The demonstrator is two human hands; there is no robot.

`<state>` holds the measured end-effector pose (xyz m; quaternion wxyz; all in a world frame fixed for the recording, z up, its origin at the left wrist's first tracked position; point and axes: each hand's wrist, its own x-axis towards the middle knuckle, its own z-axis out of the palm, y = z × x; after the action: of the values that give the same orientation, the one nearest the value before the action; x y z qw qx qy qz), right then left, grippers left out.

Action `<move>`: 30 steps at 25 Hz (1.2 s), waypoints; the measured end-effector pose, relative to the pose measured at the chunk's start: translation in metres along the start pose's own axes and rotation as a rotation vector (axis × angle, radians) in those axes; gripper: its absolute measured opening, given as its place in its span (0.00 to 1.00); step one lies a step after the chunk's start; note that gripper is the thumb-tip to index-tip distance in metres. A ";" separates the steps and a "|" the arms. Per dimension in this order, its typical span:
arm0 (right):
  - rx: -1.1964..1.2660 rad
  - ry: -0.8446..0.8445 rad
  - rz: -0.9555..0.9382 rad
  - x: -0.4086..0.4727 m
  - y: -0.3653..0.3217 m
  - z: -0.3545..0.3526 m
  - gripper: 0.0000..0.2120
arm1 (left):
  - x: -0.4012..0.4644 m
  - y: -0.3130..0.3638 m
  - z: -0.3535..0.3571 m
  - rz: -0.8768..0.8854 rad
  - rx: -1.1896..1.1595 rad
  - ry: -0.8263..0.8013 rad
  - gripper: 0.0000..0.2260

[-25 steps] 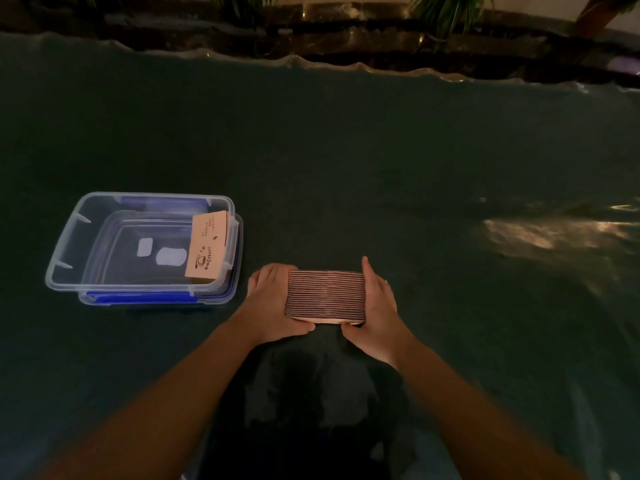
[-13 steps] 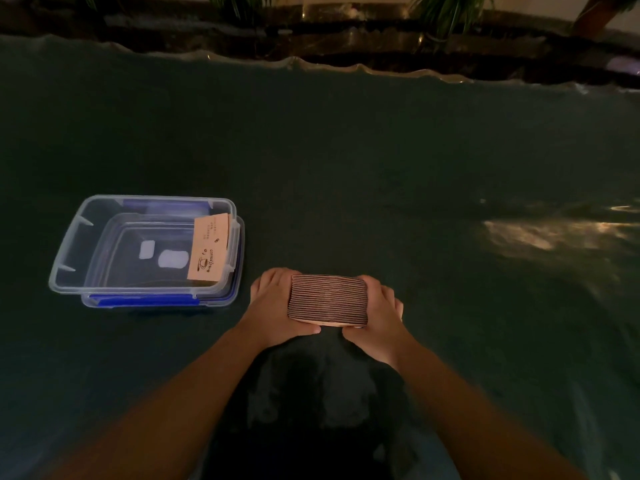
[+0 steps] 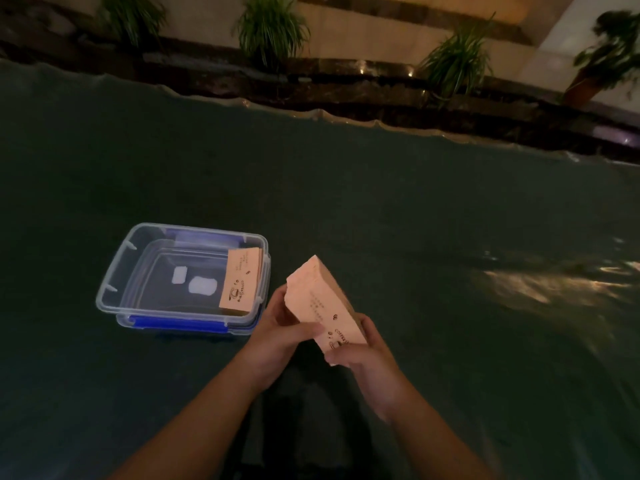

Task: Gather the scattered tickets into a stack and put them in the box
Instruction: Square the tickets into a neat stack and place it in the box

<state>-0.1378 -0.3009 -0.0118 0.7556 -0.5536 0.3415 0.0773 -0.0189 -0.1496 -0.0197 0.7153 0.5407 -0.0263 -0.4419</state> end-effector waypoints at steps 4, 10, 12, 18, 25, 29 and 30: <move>0.065 -0.015 0.025 0.003 -0.021 0.052 0.36 | -0.011 0.026 -0.006 0.085 0.090 0.138 0.32; 0.017 -0.097 -0.004 0.024 -0.060 0.119 0.28 | -0.025 0.096 -0.078 0.072 -0.018 0.203 0.27; -0.070 -0.101 -0.023 0.035 -0.072 0.145 0.21 | -0.024 0.114 -0.112 0.036 0.002 0.174 0.33; -0.353 -0.087 0.011 0.070 -0.079 0.218 0.29 | -0.008 0.130 -0.176 -0.094 0.089 0.217 0.31; -0.474 -0.038 0.113 0.091 -0.065 0.249 0.32 | 0.018 0.120 -0.197 -0.252 0.242 0.198 0.18; -0.560 0.017 0.234 0.105 -0.071 0.254 0.32 | 0.023 0.121 -0.191 -0.288 0.287 0.265 0.13; -0.589 0.028 0.254 0.110 -0.069 0.256 0.32 | 0.023 0.120 -0.189 -0.296 0.288 0.271 0.12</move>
<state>0.0891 -0.1280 0.0156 0.5424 -0.7026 0.3809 0.2590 0.1653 -0.0200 -0.0123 0.5553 0.6894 0.0867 -0.4569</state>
